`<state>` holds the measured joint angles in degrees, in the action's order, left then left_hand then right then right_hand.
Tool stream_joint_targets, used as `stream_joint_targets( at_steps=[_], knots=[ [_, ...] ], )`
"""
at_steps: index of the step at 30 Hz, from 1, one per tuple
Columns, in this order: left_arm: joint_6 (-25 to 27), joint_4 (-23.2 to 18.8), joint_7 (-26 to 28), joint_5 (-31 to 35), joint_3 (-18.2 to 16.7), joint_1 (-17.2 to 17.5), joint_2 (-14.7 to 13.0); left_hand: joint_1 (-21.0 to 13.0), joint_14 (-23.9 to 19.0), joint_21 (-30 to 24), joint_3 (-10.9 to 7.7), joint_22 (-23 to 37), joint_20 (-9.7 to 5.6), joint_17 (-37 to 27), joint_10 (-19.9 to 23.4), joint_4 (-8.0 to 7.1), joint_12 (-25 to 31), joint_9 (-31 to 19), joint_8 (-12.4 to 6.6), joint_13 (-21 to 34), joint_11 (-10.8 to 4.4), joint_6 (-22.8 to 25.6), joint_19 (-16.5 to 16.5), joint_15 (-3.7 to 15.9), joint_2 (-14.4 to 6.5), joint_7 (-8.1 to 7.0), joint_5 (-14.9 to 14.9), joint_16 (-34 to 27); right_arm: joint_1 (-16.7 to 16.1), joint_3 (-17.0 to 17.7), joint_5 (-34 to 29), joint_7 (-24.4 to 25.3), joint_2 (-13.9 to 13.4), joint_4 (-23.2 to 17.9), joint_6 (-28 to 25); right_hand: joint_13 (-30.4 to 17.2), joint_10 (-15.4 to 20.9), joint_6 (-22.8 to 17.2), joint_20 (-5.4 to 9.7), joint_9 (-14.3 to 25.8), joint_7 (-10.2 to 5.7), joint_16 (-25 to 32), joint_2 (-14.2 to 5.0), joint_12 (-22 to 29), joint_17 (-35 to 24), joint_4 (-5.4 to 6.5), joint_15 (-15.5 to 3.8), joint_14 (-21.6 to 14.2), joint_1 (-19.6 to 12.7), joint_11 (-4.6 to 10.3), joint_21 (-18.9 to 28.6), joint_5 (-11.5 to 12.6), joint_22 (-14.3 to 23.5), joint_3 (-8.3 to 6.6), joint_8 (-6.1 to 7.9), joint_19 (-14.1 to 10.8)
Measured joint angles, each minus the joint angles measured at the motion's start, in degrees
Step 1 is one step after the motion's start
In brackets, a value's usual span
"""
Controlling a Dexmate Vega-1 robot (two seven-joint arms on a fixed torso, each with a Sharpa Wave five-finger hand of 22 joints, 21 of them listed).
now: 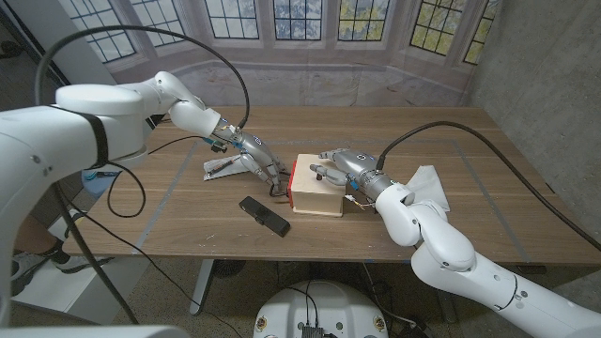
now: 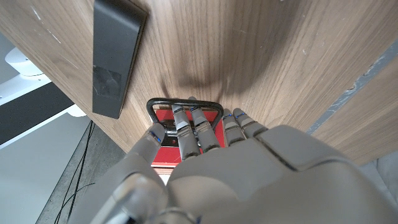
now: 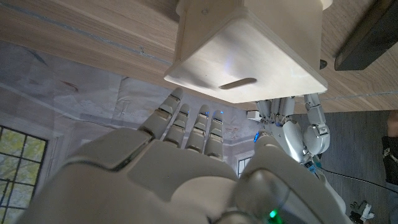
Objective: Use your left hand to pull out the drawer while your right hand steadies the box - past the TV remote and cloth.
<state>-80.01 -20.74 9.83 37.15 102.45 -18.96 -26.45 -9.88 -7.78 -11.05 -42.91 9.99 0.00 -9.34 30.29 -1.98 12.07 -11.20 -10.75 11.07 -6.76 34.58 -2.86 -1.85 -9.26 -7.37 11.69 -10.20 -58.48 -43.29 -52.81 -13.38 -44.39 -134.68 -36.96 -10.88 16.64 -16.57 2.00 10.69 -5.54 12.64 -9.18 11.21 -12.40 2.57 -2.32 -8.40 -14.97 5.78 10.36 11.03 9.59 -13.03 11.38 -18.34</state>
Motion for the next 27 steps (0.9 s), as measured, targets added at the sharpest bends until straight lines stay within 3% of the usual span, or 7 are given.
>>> stream_joint_targets(
  at_steps=[8, 15, 27],
  knots=[
    [0.19, 0.31, -1.31, 0.95, -2.35, 0.73, -0.09, 0.0, 0.0, 0.0, 0.0, 0.0, 0.0, 0.0, 0.0, 0.0, 0.0, 0.0, 0.0, 0.0, 0.0, -0.21, 0.0, 0.0, 0.0, 0.21, 0.0, 0.0, 0.36, -0.32, -1.73, -2.64, 0.78, 0.71, -0.27, 0.0, 0.4, -0.23, 0.24, -0.04, -0.22, -0.48, 0.51, 0.0, 0.0, 2.08, 0.29, 0.31, 2.62, 0.06, -0.43, 0.44, 0.0, 0.66, 0.0, 2.73],
    [0.2, 0.13, -1.98, 1.02, -3.23, 1.03, -0.28, 0.0, 0.0, 0.0, 0.0, 0.0, 0.0, 0.0, 0.0, 0.0, 0.0, 0.01, 0.0, 0.0, 0.0, -0.21, 0.0, 0.0, 0.0, 0.21, 0.0, 0.0, 0.27, -0.36, -2.82, -4.15, 1.1, 1.1, -0.45, 0.0, 1.36, -0.78, 0.27, -0.03, -0.33, -0.48, 0.65, 0.0, 0.01, 2.99, -0.01, 0.61, 3.91, 0.11, -0.43, 0.88, 0.0, 1.1, 0.0, 4.29],
    [0.12, -1.86, -2.56, -2.64, 0.11, 0.36, -1.02, 0.0, 0.0, 0.0, 0.0, 0.0, 0.0, 0.0, 0.0, 0.0, 0.0, 0.01, 0.0, 0.0, 0.0, -0.2, 0.0, 0.0, 0.0, 0.21, 0.0, 0.0, -1.05, 0.36, -3.56, -4.75, 1.32, 1.28, -0.45, 0.39, 1.32, -1.26, 0.25, -0.03, -0.19, -0.48, 1.01, -0.06, 0.16, 3.7, -0.01, 0.61, 4.87, 0.1, -0.44, 1.17, -0.09, 1.33, 0.0, 5.3]
  ],
)
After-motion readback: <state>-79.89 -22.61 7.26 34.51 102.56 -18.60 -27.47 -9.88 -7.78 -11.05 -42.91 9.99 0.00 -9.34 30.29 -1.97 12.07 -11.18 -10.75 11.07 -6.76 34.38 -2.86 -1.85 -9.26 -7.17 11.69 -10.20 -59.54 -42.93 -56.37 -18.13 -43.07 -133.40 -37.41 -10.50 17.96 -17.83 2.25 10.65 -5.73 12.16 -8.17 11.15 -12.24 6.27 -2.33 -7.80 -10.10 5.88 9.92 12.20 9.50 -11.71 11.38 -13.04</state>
